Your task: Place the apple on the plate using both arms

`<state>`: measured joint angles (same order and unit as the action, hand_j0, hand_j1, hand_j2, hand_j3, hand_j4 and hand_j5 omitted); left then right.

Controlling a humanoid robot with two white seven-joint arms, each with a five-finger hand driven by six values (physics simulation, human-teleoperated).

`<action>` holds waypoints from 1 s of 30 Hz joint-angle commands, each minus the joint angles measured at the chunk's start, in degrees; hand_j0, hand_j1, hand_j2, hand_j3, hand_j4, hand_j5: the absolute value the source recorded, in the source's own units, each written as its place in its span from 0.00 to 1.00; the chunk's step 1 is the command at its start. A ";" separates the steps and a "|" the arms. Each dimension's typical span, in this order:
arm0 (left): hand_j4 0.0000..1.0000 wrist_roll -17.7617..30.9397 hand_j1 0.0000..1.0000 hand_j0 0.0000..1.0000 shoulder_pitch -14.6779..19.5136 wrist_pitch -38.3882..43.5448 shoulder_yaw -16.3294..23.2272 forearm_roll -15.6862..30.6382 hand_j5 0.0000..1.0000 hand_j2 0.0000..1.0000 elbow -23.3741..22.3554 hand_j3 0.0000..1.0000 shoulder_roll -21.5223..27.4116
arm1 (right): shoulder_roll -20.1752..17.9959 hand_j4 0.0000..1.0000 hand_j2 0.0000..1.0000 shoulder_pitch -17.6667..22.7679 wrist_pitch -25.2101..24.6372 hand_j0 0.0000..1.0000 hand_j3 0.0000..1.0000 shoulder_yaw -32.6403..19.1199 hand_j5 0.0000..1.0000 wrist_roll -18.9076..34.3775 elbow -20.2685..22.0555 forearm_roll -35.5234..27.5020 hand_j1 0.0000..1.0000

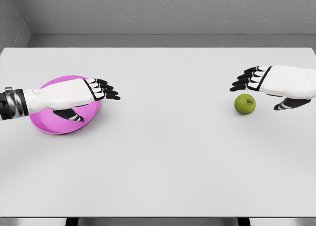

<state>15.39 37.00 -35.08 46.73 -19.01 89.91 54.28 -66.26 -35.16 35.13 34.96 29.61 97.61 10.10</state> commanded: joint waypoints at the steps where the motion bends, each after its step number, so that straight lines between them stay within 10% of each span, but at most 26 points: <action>1: 1.00 -0.01 1.00 1.00 0.00 0.08 -0.06 0.38 1.00 1.00 0.00 1.00 0.03 | -0.09 1.00 1.00 0.00 -0.13 1.00 1.00 -0.06 1.00 0.36 0.38 -0.79 1.00; 8: 1.00 -0.01 1.00 1.00 0.09 0.08 -0.06 0.29 1.00 1.00 0.00 1.00 0.03 | -0.01 1.00 1.00 -0.09 -0.13 1.00 1.00 -0.59 1.00 -0.61 0.30 -1.05 1.00; 14: 1.00 -0.01 1.00 1.00 0.09 0.08 -0.06 0.29 1.00 1.00 0.00 1.00 0.03 | 0.79 1.00 1.00 -3.95 -0.13 1.00 1.00 4.94 1.00 5.39 -2.60 -15.73 1.00; 26: 1.00 0.08 1.00 1.00 0.09 0.08 -0.06 0.29 1.00 1.00 -0.17 1.00 0.03 | 3.51 1.00 1.00 -4.48 -0.13 1.00 1.00 6.70 1.00 5.39 -5.94 -15.29 1.00; 30: 1.00 0.08 1.00 1.00 0.09 0.08 -0.06 0.29 1.00 1.00 -0.17 1.00 0.03 | 9.13 1.00 1.00 -5.10 -0.13 1.00 1.00 6.70 1.00 5.39 -13.06 -15.64 1.00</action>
<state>15.50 37.09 -35.08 46.71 -19.12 89.69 54.27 -59.49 -40.25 35.16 41.55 35.02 87.34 -4.91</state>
